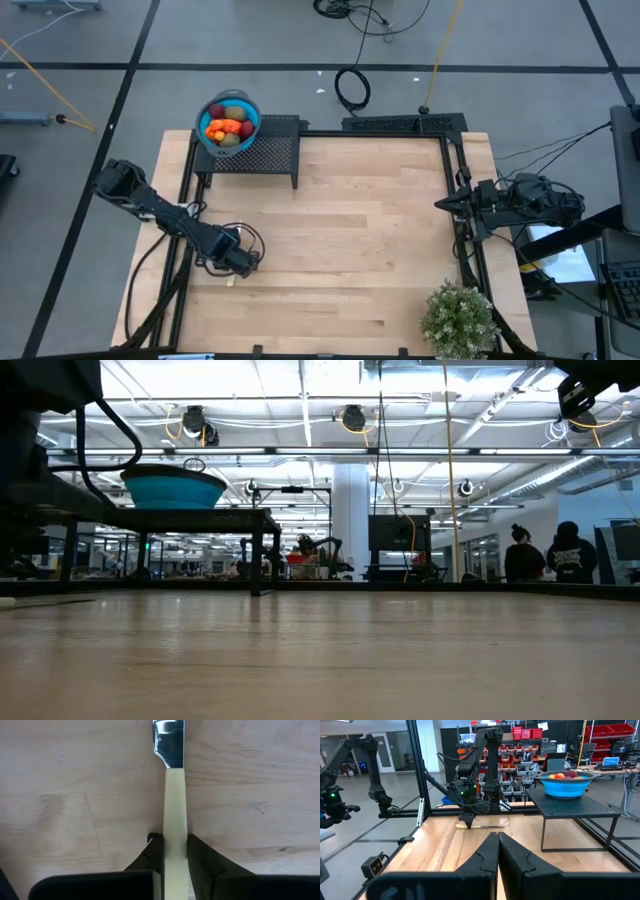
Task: Pick & Place Fruit
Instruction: Put the yellow table knife on the shelf
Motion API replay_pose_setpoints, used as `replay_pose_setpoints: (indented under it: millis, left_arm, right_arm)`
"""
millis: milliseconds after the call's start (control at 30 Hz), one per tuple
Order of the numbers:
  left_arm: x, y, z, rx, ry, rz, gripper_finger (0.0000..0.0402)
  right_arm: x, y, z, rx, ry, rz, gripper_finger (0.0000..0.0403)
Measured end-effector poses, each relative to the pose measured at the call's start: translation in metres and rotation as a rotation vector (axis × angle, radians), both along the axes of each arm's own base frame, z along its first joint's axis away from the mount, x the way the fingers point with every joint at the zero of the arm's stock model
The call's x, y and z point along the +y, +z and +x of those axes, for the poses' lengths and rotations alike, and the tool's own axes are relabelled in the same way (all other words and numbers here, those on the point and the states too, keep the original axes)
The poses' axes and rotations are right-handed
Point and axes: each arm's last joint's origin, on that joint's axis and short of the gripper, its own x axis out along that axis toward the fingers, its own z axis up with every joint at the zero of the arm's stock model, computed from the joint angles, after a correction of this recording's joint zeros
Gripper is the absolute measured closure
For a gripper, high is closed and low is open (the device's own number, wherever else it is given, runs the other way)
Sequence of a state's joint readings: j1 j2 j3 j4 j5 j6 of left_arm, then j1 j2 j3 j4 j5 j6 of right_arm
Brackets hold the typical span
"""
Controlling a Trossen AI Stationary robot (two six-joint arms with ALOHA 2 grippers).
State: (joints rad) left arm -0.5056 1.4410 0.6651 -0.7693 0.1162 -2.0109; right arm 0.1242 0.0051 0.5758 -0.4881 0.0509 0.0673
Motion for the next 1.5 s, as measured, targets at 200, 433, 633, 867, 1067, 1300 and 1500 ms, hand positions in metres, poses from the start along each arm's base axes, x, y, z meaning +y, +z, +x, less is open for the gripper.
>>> replay_pose_setpoints:
  millis: [200,433,633,867,1067,1300,1500]
  left_arm:
    - [0.002,0.01,0.005,-0.13,-0.011,0.091,0.0337]
    - [-0.003,0.037,0.021,-0.522,-0.193,0.204,0.0351]
    - [-0.006,0.07,0.039,-0.914,-0.314,0.403,0.0338]
    - [-0.011,0.11,0.056,-1.276,-0.43,0.638,0.0331]
    - [-0.014,0.143,0.06,-1.55,-0.497,0.795,0.0331]
    - [-0.016,0.177,0.053,-1.906,-0.63,0.937,0.033]
    - [-0.017,0.192,0.045,-2.12,-0.728,1.053,0.033]
  right_arm:
    - [0.0,0.0,0.0,0.0,0.0,0.0,0.0403]
    - [0.0,0.0,0.0,0.0,0.0,0.0,0.0403]
    - [0.0,0.0,0.0,0.0,0.0,-0.001,0.0403]
    - [0.0,0.0,0.0,0.0,0.0,-0.003,0.0403]
    - [0.0,0.0,0.0,-0.003,0.0,-0.004,0.0403]
    - [0.0,0.0,0.0,-0.003,0.0,-0.003,0.0403]
    - [0.0,0.0,0.0,-0.003,0.001,-0.004,0.0403]
